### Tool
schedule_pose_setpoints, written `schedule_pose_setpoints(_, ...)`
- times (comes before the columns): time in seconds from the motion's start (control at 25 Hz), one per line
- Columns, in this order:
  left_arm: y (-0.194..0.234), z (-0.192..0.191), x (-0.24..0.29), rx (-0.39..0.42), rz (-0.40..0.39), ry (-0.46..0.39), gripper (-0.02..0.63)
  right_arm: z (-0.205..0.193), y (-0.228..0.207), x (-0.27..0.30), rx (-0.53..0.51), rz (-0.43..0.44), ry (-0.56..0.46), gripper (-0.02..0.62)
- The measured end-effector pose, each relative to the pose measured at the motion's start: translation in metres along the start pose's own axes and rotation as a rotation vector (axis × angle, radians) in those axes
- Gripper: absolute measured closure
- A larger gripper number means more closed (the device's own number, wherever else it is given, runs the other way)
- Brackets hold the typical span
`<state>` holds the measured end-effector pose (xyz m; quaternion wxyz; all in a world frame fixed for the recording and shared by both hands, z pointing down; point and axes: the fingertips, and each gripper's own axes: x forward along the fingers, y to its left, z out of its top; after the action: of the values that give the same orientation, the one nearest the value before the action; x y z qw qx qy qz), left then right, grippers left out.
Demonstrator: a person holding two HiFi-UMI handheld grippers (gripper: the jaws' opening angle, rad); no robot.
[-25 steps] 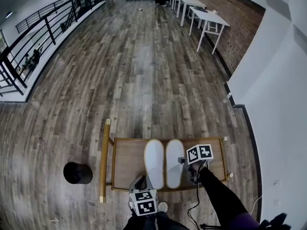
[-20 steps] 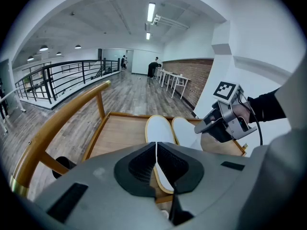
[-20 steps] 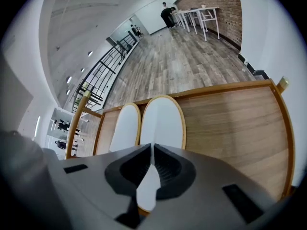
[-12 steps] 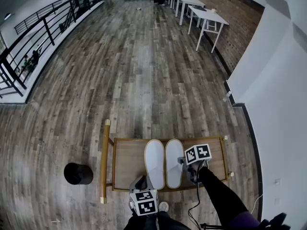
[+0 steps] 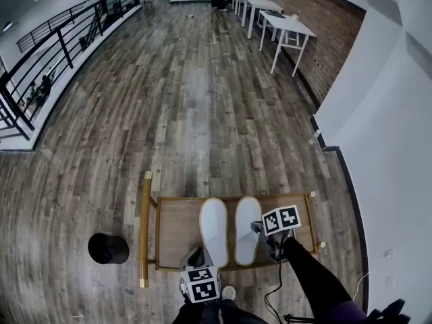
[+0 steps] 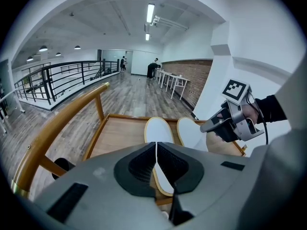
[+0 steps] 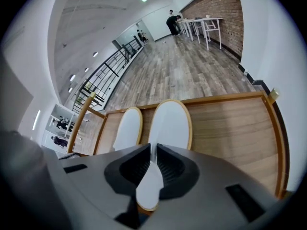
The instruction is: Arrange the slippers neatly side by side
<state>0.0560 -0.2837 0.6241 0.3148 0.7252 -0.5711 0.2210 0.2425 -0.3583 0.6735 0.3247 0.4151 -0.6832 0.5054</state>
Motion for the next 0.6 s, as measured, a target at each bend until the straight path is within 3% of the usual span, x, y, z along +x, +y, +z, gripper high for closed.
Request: schedule_pose_setpoints(0.6,0.008,-0.004,-0.018,0.013,0.017,-0.017,0.595,-0.009,0.017,0.024,-0.061,0.03,0.043,0.56)
